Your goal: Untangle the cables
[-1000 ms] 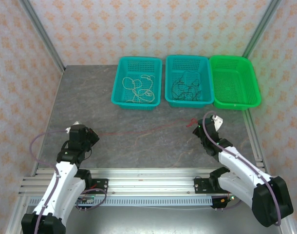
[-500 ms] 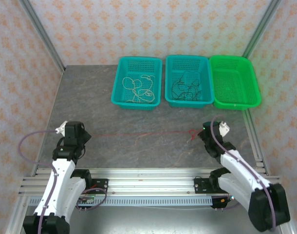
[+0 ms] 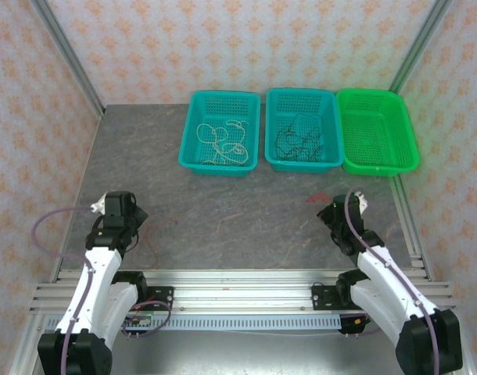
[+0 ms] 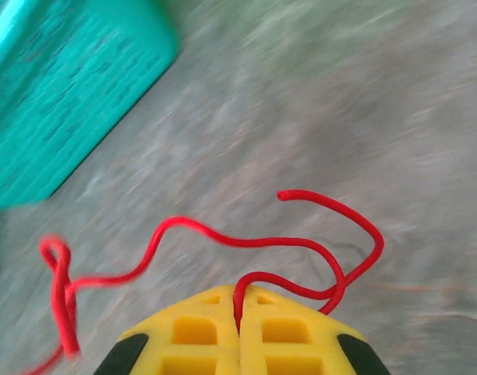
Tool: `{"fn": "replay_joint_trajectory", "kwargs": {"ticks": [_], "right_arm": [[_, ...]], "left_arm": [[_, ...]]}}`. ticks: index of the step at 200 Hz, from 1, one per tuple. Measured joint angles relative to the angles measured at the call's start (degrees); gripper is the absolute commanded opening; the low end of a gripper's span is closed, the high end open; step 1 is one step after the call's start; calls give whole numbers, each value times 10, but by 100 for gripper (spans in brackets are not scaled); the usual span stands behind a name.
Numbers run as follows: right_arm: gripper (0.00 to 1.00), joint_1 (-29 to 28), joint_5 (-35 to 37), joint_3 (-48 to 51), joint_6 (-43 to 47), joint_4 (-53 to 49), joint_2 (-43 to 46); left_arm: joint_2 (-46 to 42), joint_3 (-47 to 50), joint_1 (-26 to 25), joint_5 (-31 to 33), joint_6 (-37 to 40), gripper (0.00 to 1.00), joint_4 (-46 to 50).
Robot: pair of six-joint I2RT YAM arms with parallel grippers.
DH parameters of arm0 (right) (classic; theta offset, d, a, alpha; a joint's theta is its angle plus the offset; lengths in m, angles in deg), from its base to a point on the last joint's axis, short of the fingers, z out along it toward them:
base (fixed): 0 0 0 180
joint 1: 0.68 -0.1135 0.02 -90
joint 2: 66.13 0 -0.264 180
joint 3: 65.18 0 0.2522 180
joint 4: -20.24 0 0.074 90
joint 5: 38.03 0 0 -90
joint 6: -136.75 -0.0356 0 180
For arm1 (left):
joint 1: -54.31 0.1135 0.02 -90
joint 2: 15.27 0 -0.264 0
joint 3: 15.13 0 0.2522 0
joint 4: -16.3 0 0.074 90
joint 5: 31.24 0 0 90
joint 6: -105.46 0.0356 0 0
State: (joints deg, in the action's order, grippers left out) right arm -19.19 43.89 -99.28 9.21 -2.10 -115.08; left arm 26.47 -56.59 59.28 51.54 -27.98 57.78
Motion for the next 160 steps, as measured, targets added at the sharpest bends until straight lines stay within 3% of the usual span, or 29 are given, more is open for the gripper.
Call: {"fn": "replay_joint_trajectory", "kwargs": {"ticks": [17, 27, 52, 76, 107, 121, 160], "right_arm": [[9, -84, -17, -30, 29, 22, -68], [23, -119, -23, -50, 45, 34, -113], [49, -134, -23, -72, 66, 46, -182], [70, -142, -9, -77, 88, 43, -162], [76, -179, -11, -103, 141, 63, -77], [86, -214, -31, -120, 166, 104, -65], [92, -321, -104, -141, 210, 281, -157]], "left_arm": [[0, -1, -8, -56, -5, 0, -40], [0, -9, -23, -76, -7, 0, -49], [0, -59, -77, -100, -7, 0, -54], [5, -121, -120, -111, -7, 0, -68], [32, -165, -173, -119, -22, 0, -97], [47, -172, -201, -119, -32, 0, -108], [93, -204, -273, -101, -51, 0, -129]]}}
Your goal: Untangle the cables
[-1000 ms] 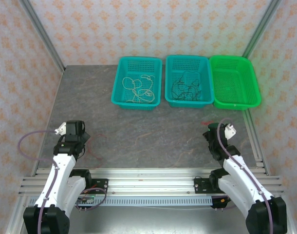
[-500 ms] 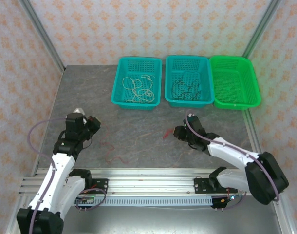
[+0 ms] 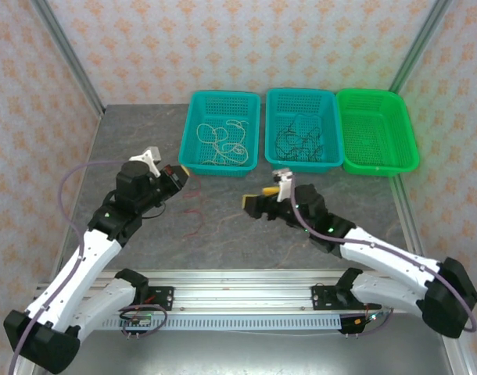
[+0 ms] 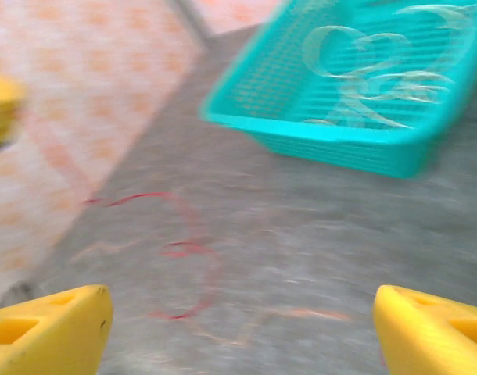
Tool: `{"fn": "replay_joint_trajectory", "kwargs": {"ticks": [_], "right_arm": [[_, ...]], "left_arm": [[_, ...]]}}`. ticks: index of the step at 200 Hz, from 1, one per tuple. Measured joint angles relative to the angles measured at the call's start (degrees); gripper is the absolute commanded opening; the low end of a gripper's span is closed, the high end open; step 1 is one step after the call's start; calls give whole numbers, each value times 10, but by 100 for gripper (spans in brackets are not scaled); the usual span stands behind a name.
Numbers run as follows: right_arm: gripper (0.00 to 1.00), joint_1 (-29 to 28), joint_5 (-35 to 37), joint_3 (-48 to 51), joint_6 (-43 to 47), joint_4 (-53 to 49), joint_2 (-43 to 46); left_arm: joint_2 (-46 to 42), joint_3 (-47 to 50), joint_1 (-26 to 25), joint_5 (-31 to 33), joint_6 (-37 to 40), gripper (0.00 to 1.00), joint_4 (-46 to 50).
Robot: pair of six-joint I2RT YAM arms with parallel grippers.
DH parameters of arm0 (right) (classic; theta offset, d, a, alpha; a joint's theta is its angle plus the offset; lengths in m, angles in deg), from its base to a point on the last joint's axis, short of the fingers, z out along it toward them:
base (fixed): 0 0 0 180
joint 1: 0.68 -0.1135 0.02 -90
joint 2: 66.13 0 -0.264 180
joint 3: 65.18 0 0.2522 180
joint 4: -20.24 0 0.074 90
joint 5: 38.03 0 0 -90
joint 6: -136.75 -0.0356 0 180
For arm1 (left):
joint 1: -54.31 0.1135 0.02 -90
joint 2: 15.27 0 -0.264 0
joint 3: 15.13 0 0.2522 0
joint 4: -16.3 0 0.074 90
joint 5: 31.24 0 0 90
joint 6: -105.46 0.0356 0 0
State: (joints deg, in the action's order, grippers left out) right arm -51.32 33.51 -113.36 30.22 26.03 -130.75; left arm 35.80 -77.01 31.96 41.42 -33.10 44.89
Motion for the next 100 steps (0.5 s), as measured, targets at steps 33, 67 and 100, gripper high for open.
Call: {"fn": "replay_joint_trajectory", "kwargs": {"ticks": [33, 67, 100], "right_arm": [[93, -31, -24, -31, 38, 109, -158], [81, -37, 15, -58, 82, 216, -308], [19, -37, 63, -98, 96, 256, -385]], "left_arm": [[27, -35, -39, 17, -6, 0, -9], [30, -50, -58, 33, -7, 0, -14], [28, -50, -62, 45, -6, 0, -12]]}}
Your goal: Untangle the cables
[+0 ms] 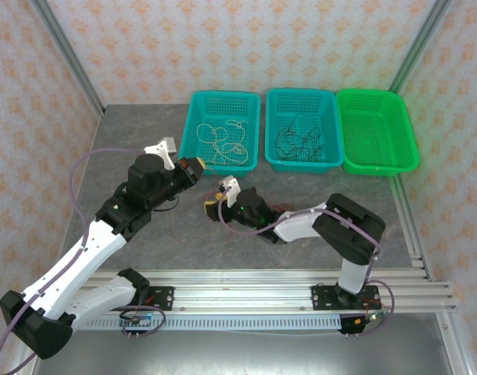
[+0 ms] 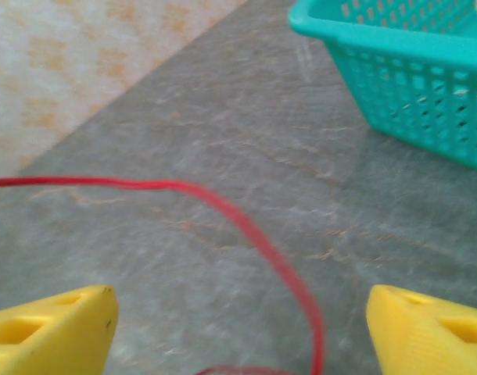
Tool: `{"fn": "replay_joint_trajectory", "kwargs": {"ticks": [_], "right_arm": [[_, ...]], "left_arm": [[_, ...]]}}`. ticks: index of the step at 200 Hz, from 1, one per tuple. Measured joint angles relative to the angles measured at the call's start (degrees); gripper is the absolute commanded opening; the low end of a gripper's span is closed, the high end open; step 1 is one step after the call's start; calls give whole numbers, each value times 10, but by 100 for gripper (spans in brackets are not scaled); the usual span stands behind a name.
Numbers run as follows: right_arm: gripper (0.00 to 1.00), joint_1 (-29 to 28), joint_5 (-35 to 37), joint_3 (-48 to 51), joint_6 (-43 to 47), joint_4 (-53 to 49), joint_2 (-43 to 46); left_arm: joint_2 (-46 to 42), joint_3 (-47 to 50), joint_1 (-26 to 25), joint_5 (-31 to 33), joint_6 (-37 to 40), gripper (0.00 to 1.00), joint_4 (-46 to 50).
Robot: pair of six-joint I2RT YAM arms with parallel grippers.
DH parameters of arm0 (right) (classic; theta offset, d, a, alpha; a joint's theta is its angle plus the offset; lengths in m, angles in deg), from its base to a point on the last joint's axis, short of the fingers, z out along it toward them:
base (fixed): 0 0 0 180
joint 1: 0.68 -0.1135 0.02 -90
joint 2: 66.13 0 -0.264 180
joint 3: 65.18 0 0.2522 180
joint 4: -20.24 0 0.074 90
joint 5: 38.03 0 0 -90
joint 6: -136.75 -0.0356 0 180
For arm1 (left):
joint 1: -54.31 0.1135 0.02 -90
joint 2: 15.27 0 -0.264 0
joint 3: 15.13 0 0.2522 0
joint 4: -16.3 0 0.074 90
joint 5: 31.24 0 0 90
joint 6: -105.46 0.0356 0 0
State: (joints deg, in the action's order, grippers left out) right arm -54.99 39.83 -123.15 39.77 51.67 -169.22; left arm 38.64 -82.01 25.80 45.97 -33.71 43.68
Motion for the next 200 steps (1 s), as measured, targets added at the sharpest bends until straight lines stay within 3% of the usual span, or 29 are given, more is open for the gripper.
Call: {"fn": "replay_joint_trajectory", "kwargs": {"ticks": [10, 45, 77, 90, 116, 142, 180, 200], "right_arm": [[0, 0, 8, -3, -2, 9, -1], [0, 0, 50, 35, -11, 34, 36], [0, 12, 83, 76, -43, -32, 180], [0, 37, 96, 70, -66, -75, 250], [0, 152, 128, 22, -139, -173, 365], [0, 299, 159, -39, -220, -266, 412], [0, 506, 165, -122, -351, -361, 365], [0, 568, 173, -167, -397, -402, 296]], "left_arm": [[-3, 0, 0, 8, 3, 0, 5], [-32, 0, 0, 44, 26, 1, 33], [-44, 4, 0, 49, 60, 52, 33], [-44, 15, 0, 34, 72, 66, 23], [-44, 50, 0, -23, 92, 71, -10], [-52, 65, -6, -77, 107, 76, -36], [-82, 68, -40, -126, 127, 83, -75], [-88, 73, -54, -132, 131, 84, -89]]}}
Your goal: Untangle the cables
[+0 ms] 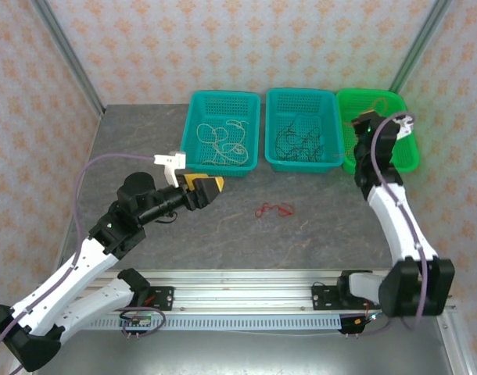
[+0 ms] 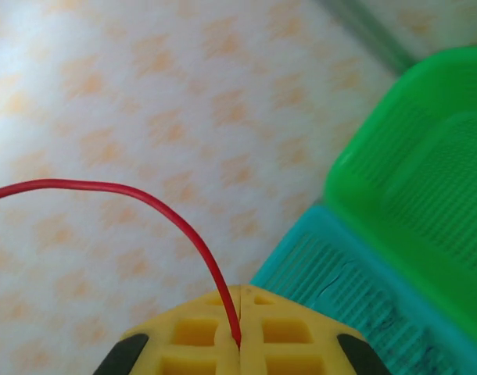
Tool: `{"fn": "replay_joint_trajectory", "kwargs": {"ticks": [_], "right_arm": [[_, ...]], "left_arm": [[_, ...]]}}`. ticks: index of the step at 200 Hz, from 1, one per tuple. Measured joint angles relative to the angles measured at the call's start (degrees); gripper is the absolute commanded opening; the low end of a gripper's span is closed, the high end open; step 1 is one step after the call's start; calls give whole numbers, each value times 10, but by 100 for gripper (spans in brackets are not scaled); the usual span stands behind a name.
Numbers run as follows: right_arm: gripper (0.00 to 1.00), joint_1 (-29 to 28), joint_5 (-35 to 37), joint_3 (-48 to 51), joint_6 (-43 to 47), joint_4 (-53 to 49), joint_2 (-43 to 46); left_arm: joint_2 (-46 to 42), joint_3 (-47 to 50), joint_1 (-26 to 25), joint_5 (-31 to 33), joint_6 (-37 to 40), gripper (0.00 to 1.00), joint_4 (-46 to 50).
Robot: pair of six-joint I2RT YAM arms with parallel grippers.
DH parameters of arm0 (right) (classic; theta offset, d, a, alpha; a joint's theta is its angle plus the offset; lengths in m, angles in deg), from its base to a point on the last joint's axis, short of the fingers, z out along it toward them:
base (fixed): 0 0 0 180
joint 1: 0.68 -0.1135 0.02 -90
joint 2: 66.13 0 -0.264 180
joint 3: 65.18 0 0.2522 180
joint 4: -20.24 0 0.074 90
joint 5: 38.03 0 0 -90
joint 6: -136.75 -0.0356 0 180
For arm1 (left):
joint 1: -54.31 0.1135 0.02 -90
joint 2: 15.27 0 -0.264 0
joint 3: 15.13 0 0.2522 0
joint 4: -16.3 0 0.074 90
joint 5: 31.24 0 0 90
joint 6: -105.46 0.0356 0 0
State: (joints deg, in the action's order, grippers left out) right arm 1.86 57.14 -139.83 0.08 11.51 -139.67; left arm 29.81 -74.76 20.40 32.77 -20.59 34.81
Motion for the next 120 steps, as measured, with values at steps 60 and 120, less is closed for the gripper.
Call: {"fn": "replay_joint_trajectory", "kwargs": {"ticks": [60, 120], "right_arm": [[0, 70, 28, -209, -26, -153, -259], [71, 79, 41, -400, 12, -349, -399]], "left_arm": [[-16, 30, -10, 10, 2, 84, 1], [-28, 30, -10, 29, 6, 84, 2]]}}
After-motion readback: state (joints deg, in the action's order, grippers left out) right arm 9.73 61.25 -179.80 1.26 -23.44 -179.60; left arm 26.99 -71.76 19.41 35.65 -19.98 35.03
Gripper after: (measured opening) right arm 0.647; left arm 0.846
